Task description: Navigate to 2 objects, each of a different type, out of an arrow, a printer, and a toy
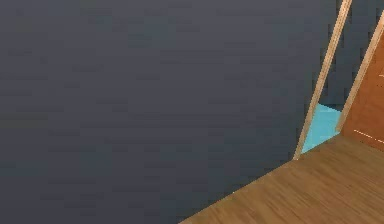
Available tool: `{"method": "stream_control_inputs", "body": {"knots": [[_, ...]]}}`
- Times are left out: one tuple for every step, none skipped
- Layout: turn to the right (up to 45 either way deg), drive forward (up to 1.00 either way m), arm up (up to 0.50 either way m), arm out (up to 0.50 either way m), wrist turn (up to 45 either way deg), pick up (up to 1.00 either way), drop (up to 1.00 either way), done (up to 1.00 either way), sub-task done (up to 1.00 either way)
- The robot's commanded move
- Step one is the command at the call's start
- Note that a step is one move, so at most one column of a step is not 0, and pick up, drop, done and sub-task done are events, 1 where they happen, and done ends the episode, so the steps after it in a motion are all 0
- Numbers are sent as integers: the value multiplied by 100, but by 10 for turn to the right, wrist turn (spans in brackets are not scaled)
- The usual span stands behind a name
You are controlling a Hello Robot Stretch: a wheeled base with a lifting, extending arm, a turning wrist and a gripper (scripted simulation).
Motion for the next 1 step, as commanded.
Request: {"method": "stream_control_inputs", "body": {"knots": [[0, 30, 0, 0, 0, 0, 0, 0, 0]]}}
